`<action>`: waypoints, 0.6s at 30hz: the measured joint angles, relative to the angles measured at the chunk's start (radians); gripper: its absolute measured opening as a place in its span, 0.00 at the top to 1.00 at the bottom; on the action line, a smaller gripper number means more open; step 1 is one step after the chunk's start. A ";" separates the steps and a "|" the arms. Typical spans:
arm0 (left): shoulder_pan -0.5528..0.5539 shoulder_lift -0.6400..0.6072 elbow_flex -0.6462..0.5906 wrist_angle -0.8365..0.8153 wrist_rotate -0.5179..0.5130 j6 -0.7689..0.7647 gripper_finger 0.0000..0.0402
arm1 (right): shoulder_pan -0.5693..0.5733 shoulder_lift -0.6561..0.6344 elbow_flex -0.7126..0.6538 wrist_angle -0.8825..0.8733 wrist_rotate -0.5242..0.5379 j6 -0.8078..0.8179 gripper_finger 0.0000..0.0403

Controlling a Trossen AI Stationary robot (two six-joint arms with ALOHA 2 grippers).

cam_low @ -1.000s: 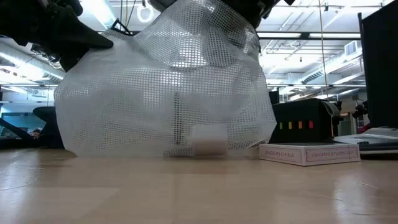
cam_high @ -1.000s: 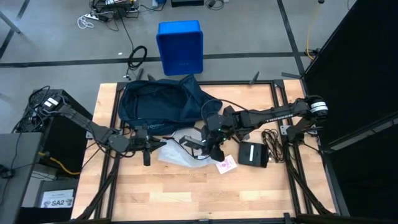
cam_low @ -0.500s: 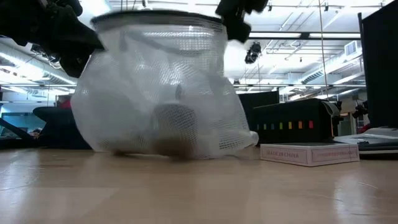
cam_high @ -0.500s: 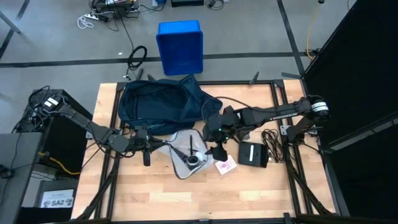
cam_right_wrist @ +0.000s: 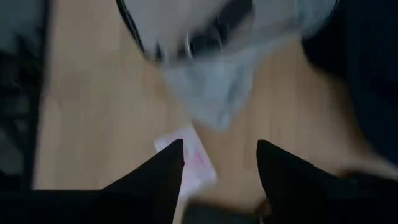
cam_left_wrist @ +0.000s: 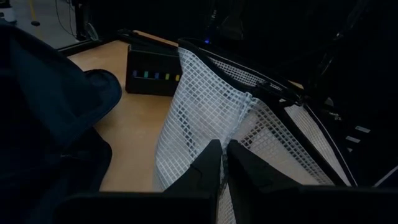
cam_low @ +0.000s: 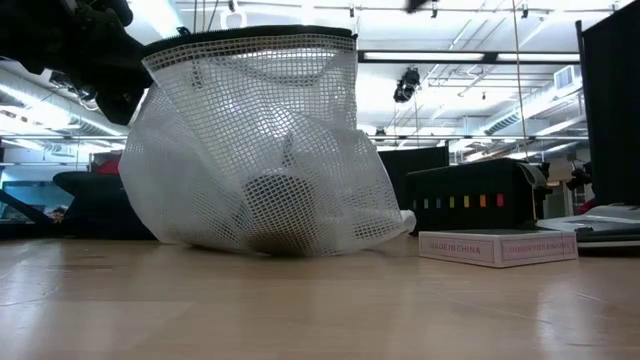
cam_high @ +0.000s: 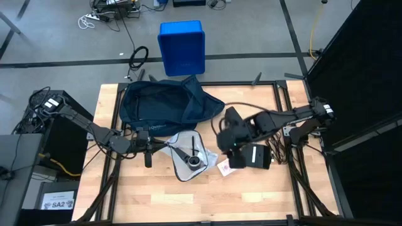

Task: Unpack backpack
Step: Put the pink card box into the white mesh envelope

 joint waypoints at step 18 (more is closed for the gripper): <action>0.000 0.000 0.000 0.000 -0.001 0.000 1.00 | 0.090 0.005 -0.527 0.269 0.015 0.128 0.29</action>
